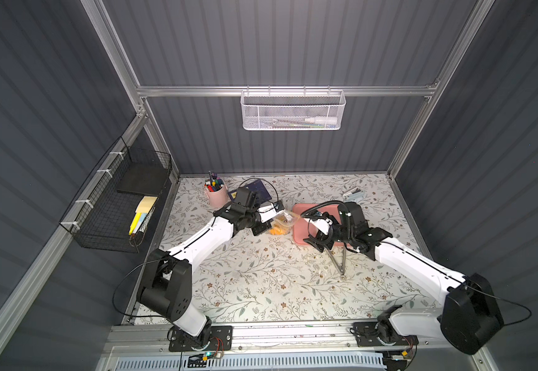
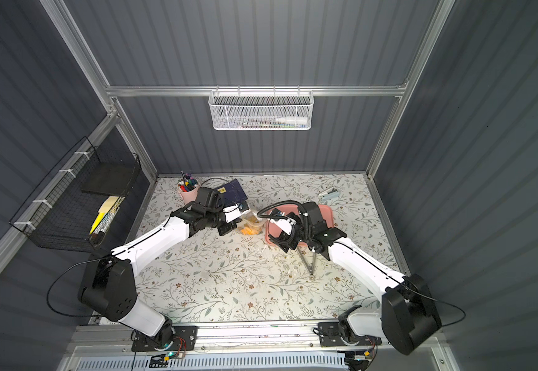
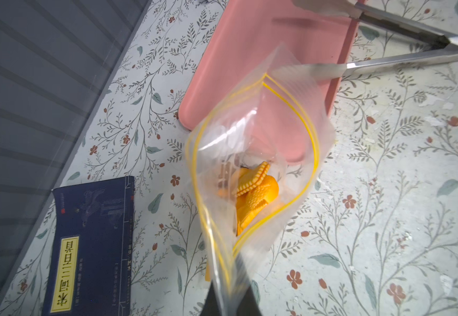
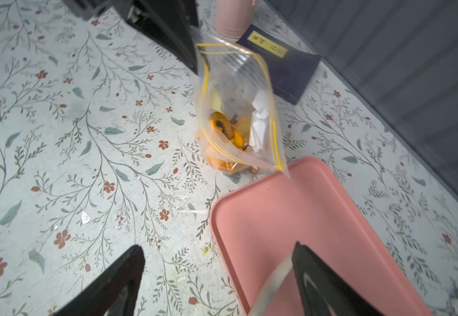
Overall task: Put the cookies into a resealable bag to prevent moisture
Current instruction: Adjust the ziploc bag at the center of the board.
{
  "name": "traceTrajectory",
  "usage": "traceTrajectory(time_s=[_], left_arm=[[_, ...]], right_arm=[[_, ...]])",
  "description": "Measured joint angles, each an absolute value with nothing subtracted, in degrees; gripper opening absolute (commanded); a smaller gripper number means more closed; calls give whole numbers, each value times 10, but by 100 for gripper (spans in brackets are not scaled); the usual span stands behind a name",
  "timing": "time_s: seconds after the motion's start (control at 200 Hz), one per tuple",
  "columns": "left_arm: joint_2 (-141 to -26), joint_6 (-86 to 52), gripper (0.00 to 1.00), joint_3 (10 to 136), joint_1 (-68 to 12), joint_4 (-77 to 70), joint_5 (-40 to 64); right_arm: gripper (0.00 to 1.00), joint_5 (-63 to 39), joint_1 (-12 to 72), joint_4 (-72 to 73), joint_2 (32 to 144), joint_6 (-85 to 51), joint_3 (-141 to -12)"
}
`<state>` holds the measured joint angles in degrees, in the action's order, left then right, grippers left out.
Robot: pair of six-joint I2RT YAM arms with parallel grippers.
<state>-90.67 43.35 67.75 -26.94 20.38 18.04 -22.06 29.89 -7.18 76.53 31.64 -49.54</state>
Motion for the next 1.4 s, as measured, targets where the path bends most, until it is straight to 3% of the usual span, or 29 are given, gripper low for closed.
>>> traceTrajectory(time_s=[0.25, 0.335, 0.48, 0.585, 0.655, 0.715, 0.77, 0.881, 0.986, 1.261, 1.401], left_arm=[[-913, 454, 0, 700, -261, 259, 216], [-913, 458, 0, 700, -256, 266, 225], [-913, 464, 0, 702, -254, 276, 234], [-914, 470, 0, 703, -250, 280, 237], [-914, 474, 0, 703, -246, 283, 237], [-914, 477, 0, 703, -244, 284, 237], [-914, 479, 0, 703, -241, 285, 236], [-914, 483, 0, 704, -236, 288, 236], [-914, 485, 0, 704, -234, 288, 237], [-924, 487, 0, 714, -234, 288, 241], [-925, 488, 0, 717, -234, 289, 241]], right_arm=[[79, -210, 322, 49, 851, 385, -498], [70, -213, 322, 66, 877, 402, -515], [44, -223, 322, 85, 914, 420, -549], [38, -227, 320, 92, 921, 432, -555], [40, -229, 318, 92, 922, 441, -556], [60, -230, 315, 92, 923, 449, -556], [69, -227, 310, 96, 922, 446, -555], [77, -225, 296, 107, 907, 450, -543], [78, -223, 284, 108, 891, 457, -540], [63, -239, 283, 107, 945, 476, -555], [38, -245, 286, 128, 978, 480, -571]])
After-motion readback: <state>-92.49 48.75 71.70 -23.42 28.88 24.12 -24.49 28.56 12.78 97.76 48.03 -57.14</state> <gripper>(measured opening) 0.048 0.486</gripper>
